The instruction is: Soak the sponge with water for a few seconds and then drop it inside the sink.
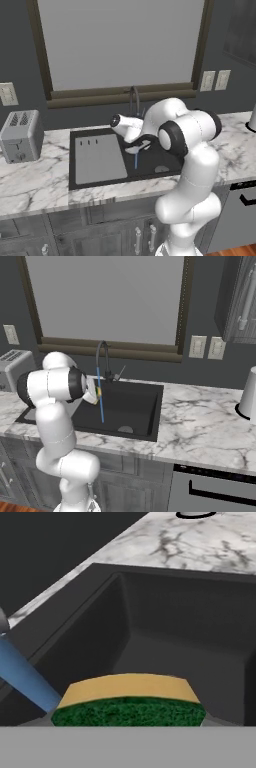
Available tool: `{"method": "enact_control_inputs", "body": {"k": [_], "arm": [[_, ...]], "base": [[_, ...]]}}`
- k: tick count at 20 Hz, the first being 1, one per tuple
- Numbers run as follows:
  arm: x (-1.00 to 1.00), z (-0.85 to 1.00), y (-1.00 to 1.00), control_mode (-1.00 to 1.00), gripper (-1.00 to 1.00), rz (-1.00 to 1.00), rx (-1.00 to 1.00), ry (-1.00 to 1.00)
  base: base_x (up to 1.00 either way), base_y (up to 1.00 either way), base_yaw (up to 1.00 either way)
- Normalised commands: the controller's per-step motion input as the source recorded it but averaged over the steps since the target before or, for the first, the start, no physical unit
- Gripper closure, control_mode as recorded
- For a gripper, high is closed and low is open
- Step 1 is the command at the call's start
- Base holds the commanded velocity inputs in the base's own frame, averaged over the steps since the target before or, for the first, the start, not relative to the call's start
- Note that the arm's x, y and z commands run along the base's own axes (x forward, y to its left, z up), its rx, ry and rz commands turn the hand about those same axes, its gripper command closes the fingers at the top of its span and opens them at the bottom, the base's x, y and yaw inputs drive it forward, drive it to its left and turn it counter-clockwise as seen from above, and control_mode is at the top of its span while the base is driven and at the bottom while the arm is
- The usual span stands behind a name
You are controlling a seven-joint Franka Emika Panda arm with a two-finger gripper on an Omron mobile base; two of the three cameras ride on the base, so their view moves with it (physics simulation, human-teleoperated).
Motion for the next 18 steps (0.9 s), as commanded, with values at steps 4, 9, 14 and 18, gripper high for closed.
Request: {"method": "enact_control_inputs", "body": {"k": [4, 9, 14, 18], "arm": [[0.21, -0.06, 0.00, -1.00, 1.00, 0.00, 0.00, 0.00], [0.29, -0.16, 0.00, -1.00, 1.00, 0.00, 0.00, 0.00], [0.18, -0.19, 0.00, -1.00, 1.00, 0.00, 0.00, 0.00], [0.13, -0.34, 0.01, -1.00, 1.00, 0.00, 0.00, 0.00]], "base": [[0.00, 0.00, 0.00], [0.00, 0.00, 0.00], [0.00, 0.00, 0.00], [0.00, 0.00, 0.00]]}}
